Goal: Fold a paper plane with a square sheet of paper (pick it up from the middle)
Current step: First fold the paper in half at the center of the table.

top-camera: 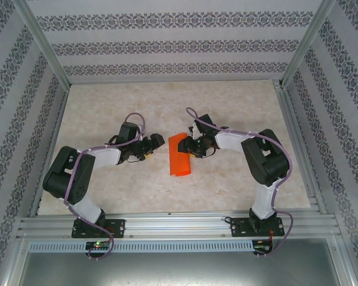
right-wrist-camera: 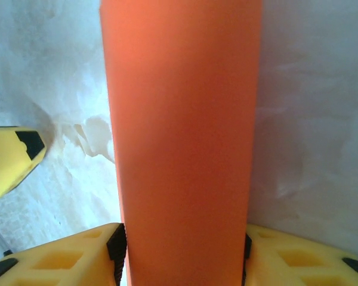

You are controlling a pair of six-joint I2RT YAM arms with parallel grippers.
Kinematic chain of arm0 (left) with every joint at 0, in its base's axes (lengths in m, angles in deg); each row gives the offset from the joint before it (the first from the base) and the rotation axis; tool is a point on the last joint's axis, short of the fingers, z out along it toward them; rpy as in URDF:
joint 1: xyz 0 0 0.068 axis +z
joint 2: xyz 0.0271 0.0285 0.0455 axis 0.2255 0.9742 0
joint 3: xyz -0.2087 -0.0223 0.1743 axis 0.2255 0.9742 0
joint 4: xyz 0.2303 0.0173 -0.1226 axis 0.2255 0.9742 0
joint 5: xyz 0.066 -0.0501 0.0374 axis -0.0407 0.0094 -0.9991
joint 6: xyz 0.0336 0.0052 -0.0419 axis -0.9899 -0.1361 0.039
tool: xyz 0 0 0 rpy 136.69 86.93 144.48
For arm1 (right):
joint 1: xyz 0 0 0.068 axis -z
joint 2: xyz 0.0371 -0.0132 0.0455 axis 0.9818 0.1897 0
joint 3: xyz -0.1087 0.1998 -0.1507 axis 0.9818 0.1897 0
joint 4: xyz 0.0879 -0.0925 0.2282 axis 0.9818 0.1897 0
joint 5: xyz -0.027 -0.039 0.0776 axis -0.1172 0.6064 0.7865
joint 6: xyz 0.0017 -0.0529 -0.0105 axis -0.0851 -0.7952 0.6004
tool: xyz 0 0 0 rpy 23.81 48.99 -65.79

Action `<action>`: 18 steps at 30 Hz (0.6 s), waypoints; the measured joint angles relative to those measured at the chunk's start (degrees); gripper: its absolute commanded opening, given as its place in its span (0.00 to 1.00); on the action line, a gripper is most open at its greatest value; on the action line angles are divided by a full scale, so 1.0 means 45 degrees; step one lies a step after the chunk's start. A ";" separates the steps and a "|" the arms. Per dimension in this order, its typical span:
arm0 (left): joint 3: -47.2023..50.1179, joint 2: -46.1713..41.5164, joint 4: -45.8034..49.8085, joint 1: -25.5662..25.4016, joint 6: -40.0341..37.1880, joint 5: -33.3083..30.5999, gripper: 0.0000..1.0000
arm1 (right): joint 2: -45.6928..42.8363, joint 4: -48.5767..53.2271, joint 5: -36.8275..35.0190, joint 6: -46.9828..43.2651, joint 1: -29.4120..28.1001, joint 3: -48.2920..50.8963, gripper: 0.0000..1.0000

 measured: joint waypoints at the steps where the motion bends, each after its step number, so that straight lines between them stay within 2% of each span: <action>1: 0.0000 0.0063 0.0000 -0.0073 0.0000 -0.0005 0.90 | -0.0010 0.0102 -0.0063 -0.0092 -0.0015 -0.0063 0.58; 8: -0.0160 0.0306 -0.0034 -0.0325 0.0029 -0.0189 0.86 | -0.0325 0.0831 -0.1005 -0.0631 -0.0053 -0.0146 0.61; 18: -0.0403 0.0593 -0.0087 -0.0758 0.0087 -0.0277 0.80 | -0.0437 0.1583 -0.1875 -0.0996 -0.0053 -0.0262 0.54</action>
